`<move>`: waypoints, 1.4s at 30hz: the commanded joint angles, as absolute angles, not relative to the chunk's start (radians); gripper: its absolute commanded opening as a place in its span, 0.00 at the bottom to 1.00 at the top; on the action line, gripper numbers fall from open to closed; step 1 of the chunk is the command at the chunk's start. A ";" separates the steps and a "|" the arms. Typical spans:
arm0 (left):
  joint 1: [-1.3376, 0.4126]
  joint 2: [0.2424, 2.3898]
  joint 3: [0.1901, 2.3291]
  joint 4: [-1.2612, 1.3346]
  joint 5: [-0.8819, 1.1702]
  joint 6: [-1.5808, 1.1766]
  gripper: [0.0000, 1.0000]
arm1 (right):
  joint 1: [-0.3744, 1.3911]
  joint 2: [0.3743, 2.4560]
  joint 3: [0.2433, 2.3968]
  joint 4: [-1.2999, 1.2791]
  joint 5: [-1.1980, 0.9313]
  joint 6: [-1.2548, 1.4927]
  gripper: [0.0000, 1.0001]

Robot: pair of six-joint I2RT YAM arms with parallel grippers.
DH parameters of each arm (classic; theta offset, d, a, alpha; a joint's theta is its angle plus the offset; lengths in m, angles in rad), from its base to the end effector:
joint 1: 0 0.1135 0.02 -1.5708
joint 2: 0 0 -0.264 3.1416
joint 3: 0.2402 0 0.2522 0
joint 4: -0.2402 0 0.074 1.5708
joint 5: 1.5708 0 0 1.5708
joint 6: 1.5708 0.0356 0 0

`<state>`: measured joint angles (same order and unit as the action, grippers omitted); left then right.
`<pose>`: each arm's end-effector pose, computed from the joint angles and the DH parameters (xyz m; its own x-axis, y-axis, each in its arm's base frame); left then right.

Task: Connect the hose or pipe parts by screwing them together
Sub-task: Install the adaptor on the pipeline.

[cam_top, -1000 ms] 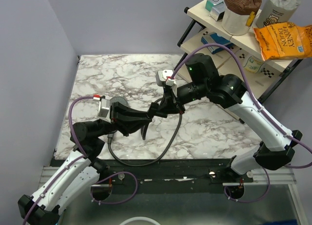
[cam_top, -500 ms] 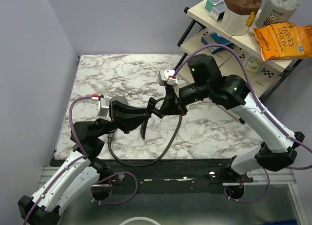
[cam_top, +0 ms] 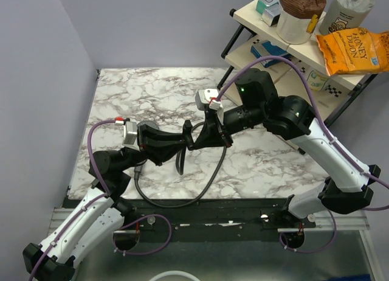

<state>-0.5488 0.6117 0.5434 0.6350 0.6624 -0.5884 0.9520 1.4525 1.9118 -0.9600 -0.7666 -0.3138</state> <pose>0.1067 -0.0909 0.3630 -0.0930 -0.4561 -0.8851 0.9646 0.1790 -0.1936 0.1361 0.2336 0.4902 0.0252 -0.3479 -0.9372 -0.9798 -0.1948 0.0460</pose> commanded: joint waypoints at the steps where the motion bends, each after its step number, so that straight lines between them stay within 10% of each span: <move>1: -0.542 0.615 0.571 0.667 0.632 -0.574 0.00 | 0.972 1.465 1.939 -0.894 -0.781 -0.279 0.01; 22: -0.545 0.609 0.568 0.647 0.670 -0.571 0.00 | 1.038 1.496 1.891 -0.640 -0.643 -0.176 0.02; 30: -0.543 0.612 0.529 0.509 0.606 -0.401 0.00 | 1.039 1.384 1.827 -0.756 -0.428 -0.236 0.60; 42: -0.543 0.735 0.468 0.342 0.565 -0.048 0.00 | 1.039 1.068 1.533 -0.707 -0.052 -0.158 0.62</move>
